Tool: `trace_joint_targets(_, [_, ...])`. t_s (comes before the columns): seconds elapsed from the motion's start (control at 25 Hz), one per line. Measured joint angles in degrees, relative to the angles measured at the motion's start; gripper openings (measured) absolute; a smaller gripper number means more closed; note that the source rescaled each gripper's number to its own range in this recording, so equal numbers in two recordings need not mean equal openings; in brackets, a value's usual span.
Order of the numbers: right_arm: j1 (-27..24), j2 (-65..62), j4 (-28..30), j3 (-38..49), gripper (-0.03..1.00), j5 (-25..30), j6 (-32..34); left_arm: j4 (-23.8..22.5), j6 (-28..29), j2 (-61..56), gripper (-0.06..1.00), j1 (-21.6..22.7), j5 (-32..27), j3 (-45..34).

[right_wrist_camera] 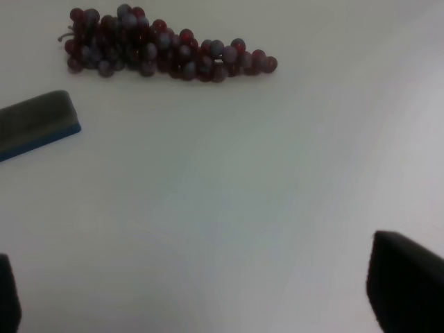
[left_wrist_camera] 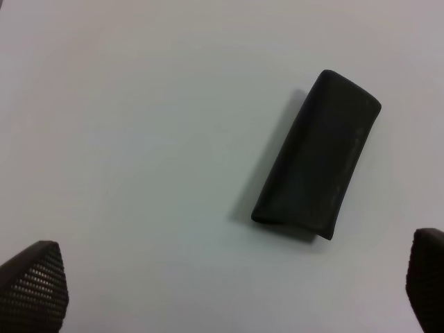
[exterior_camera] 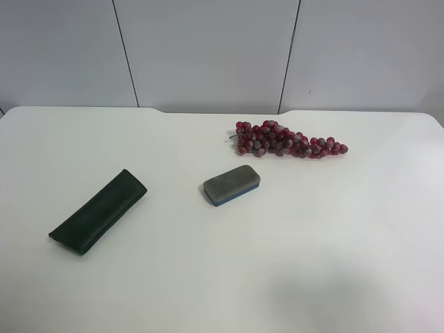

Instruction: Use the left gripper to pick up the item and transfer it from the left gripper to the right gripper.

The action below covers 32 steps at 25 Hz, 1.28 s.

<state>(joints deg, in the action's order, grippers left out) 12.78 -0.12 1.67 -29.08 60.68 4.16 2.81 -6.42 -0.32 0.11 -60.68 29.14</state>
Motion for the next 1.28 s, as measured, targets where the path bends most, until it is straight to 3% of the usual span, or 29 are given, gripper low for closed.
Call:
trace_joint_targets(0.92, [0.0,0.0,0.0,0.0,1.0,0.0,0.0,0.23,0.0,0.24,1.0,0.0,-0.06,0.0])
trace_joint_targets(1.04, [0.0,0.0,0.0,0.0,1.0,0.0,0.0,1.78,-0.48,5.09,1.0,0.0,-1.72,1.4])
trace_joint_targets(1.28, [0.0,0.0,0.0,0.0,1.0,0.0,0.0,2.74,-5.54,25.54,1.0,-0.89,-4.27,5.08])
